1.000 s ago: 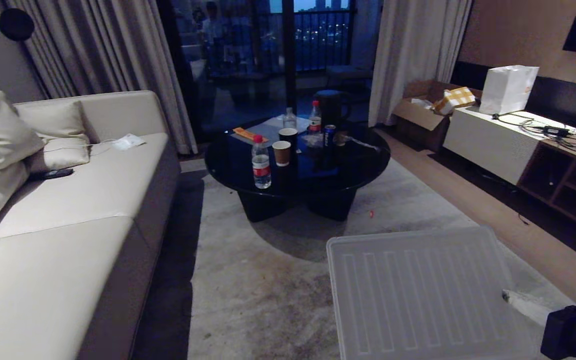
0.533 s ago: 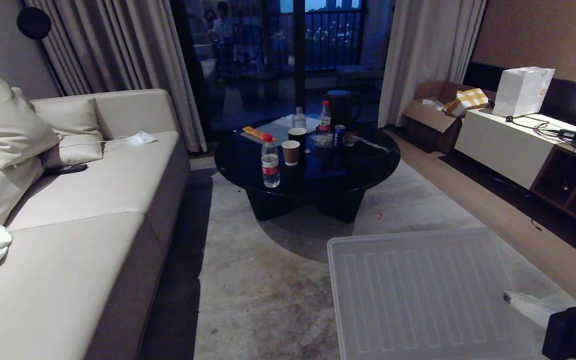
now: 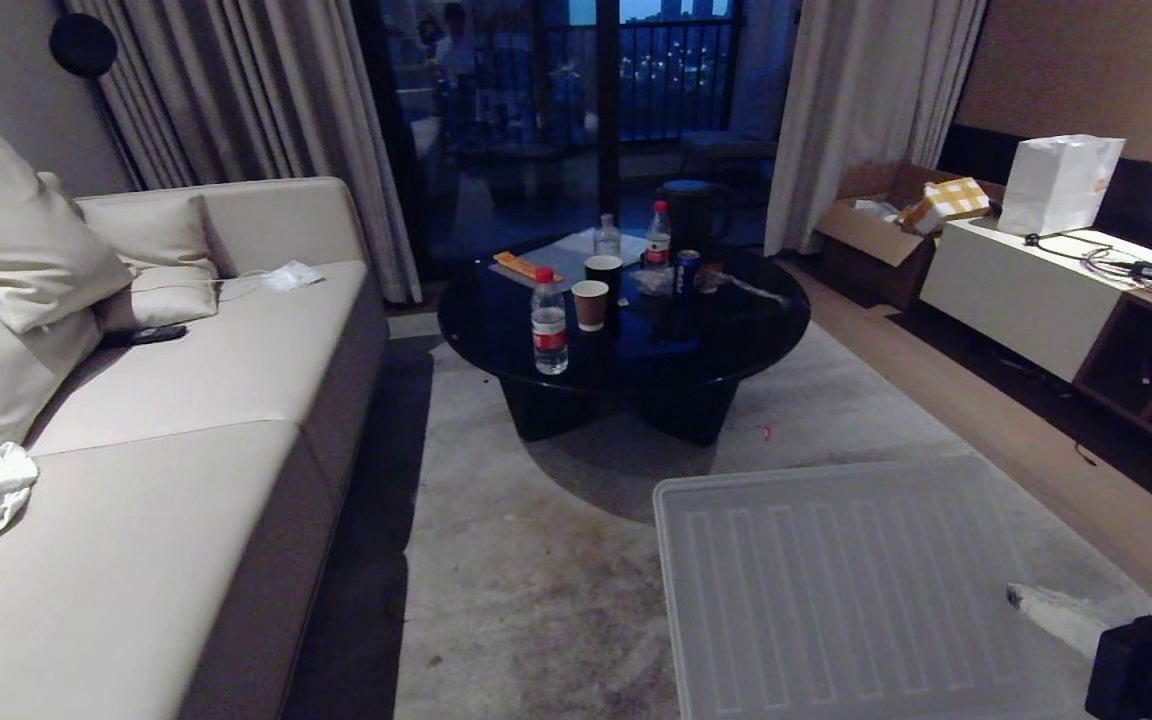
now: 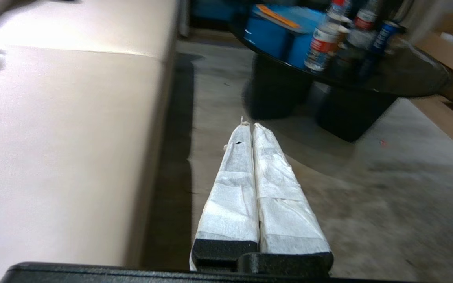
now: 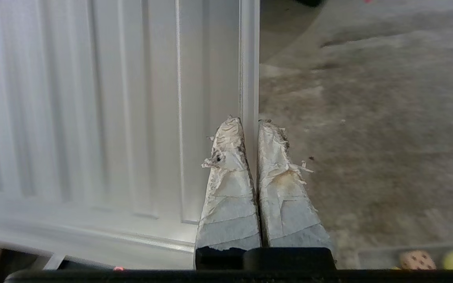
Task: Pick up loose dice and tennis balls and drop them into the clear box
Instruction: Close the lid
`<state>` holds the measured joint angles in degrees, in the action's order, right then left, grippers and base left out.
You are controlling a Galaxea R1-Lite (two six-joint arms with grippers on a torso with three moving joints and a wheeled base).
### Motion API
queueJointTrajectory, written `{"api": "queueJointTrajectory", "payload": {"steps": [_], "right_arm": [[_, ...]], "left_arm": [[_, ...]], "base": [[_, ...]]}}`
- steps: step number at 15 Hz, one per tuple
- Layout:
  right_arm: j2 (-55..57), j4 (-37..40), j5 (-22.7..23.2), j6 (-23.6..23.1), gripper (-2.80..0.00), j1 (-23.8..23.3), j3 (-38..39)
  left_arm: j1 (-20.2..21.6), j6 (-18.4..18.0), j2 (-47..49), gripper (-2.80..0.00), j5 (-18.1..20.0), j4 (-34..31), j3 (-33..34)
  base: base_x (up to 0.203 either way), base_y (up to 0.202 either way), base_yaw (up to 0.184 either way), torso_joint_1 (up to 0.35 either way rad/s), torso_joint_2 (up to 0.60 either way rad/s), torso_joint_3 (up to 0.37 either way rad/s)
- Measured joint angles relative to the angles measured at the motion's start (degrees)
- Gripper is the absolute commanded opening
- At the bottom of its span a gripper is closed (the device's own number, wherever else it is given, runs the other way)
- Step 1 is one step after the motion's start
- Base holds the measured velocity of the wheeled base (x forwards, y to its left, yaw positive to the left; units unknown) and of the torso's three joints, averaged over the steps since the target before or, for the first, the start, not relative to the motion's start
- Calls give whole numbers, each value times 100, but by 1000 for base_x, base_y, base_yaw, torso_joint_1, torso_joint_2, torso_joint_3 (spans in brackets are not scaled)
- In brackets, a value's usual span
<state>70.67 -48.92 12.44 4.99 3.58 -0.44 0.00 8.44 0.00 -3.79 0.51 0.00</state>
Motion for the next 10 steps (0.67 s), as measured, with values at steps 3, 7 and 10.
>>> {"api": "queueJointTrajectory", "payload": {"steps": [3, 7, 10], "right_arm": [[-2, -9, -9, -2, -280, -5, -7], [-69, -3, -11, -9, -280, -5, 6], [-105, 2, -10, -9, -280, -8, 11]], "left_arm": [[-2, 1, 0, -280, 2, -1, 0], [0, 0, 0, -280, 0, 0, 0], [0, 1, 0, -280, -4, -4, 0]], "base": [[-2, -10, 184, -1, 3, 2], [0, -7, 163, 5, 2, 1], [0, 0, 21, 0, 0, 2]]}}
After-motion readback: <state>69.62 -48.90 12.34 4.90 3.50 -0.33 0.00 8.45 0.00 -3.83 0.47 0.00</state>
